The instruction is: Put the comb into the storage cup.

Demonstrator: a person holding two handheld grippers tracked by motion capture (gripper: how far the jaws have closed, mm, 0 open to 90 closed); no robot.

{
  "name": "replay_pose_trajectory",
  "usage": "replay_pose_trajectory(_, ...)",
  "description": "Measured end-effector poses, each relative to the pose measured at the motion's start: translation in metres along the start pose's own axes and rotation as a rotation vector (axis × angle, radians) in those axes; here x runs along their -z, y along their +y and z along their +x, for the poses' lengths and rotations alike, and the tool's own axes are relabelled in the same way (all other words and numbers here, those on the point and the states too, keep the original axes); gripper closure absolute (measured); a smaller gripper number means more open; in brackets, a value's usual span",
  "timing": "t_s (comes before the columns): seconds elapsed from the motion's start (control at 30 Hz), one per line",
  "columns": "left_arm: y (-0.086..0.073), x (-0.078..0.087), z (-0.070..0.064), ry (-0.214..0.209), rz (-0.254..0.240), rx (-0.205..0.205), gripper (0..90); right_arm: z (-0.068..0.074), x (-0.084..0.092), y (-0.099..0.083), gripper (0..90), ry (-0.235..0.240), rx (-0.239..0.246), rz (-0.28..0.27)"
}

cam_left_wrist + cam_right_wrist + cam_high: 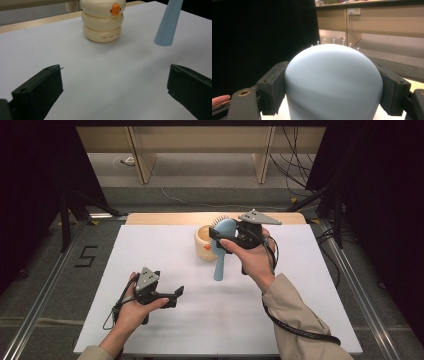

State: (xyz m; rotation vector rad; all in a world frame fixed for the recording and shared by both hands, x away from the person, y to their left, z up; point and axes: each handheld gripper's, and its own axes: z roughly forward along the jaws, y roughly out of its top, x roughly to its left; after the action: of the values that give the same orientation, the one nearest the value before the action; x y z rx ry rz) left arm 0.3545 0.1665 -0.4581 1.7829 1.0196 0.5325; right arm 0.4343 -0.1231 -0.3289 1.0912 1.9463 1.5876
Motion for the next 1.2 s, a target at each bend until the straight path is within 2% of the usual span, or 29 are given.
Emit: replay_pose_trajectory(1.2, -0.001, -0.003, 0.0, -0.001, 0.011, 0.019, 0.0, -0.016, 0.003, 0.012, 21.6, -0.042, 0.008, -0.035)
